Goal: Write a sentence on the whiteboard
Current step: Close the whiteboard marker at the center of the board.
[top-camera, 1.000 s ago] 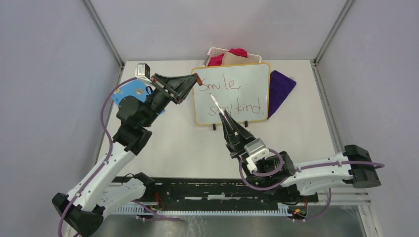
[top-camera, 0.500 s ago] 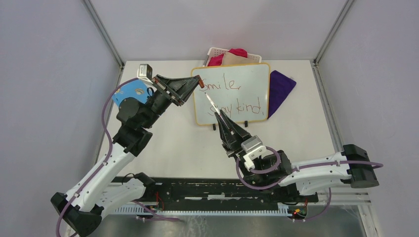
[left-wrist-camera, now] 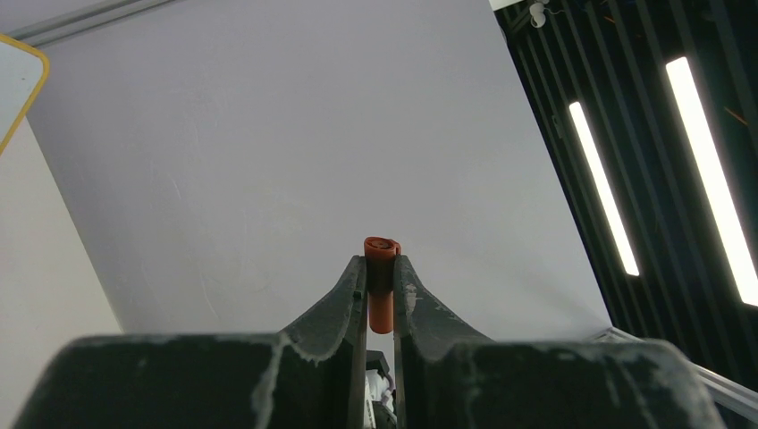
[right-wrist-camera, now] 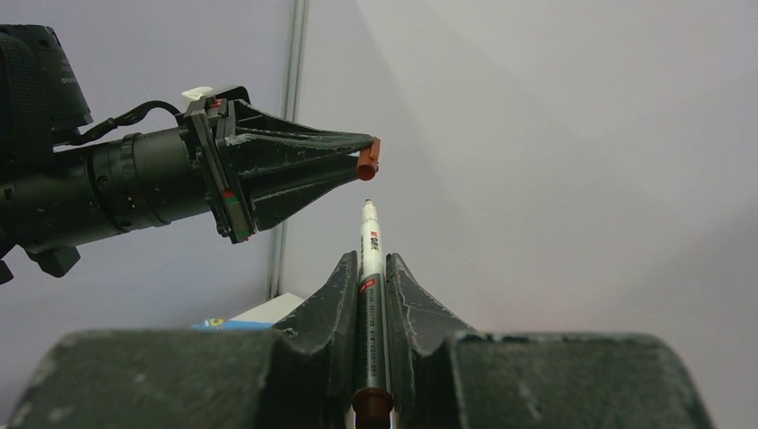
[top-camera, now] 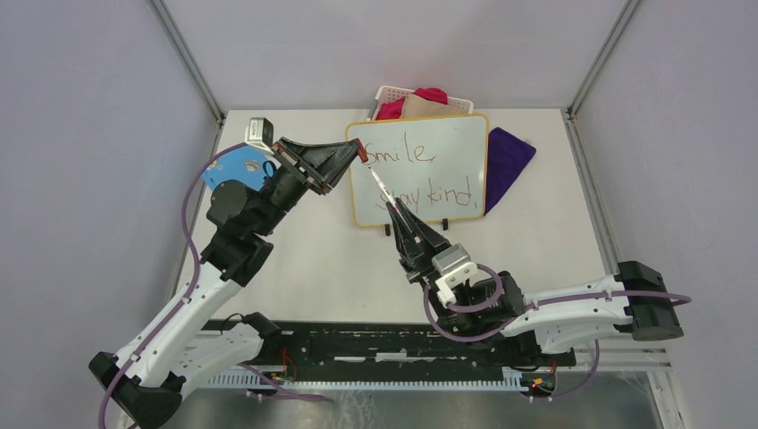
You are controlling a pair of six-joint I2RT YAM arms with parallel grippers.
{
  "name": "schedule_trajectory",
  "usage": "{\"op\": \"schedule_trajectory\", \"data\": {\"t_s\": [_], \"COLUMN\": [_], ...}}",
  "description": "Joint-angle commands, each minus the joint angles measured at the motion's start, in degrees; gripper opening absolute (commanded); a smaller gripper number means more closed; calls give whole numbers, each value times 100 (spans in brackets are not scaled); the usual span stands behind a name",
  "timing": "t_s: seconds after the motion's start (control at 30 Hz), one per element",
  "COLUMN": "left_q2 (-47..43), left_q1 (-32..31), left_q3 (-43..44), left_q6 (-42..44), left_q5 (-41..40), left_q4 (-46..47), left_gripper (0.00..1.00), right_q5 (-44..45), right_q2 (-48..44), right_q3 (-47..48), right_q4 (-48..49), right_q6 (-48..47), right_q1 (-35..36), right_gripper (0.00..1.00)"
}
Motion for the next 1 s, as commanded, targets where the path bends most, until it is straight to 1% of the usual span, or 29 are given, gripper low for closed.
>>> {"op": "schedule_trajectory", "data": {"t_s": [0.0, 0.97], "left_q2": [-101, -92], "left_q1": [-26, -88], "left_q3": [39, -94], "left_q6": [247, 342], "left_q5": [-42, -58], "left_q4": [104, 1], "left_gripper": [2, 2], "right_q5": [7, -5], "right_q2": [-8, 51], "right_q3": [277, 322], "right_q4": [187, 242], "right_q6": [83, 83], "right_q1": [-28, -47], "right_gripper": [0, 0]}}
